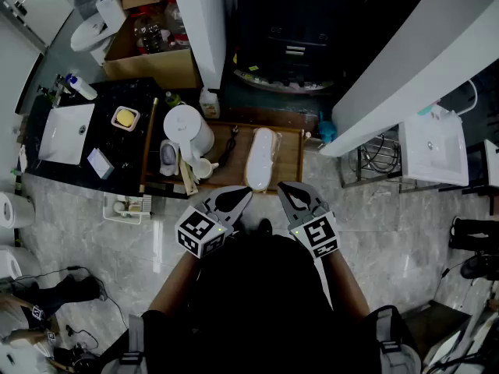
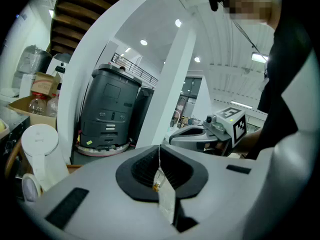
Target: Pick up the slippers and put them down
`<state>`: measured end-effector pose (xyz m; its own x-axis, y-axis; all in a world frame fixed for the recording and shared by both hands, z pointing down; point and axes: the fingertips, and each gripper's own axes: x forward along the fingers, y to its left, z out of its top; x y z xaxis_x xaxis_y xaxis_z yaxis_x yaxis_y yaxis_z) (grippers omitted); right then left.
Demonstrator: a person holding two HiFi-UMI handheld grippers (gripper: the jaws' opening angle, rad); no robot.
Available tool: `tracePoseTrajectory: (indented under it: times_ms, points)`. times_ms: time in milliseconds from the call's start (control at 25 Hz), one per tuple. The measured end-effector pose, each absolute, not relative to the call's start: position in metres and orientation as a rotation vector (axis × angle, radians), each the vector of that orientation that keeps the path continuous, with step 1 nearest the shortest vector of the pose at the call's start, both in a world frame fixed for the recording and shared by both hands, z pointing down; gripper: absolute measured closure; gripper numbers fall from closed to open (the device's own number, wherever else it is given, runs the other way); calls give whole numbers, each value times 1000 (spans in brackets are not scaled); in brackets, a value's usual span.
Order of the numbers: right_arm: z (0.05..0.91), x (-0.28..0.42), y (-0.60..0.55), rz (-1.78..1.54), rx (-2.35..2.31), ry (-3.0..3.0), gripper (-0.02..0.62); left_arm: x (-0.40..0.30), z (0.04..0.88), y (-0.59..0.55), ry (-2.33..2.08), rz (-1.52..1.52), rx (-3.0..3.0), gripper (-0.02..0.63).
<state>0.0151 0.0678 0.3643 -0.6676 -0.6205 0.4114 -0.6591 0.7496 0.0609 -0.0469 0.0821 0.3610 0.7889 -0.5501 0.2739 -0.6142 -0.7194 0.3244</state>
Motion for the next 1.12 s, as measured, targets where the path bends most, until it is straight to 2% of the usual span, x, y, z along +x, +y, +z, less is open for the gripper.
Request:
tracePoseTrajectory:
  times_ms: [760,1120]
  points:
    - [373,1,68,128,1031,-2504,586,-62,367,85,-809,271,2596,591]
    - [379,10,67,169,909,-2558,586,-51,369,76,-917,272,2528,592]
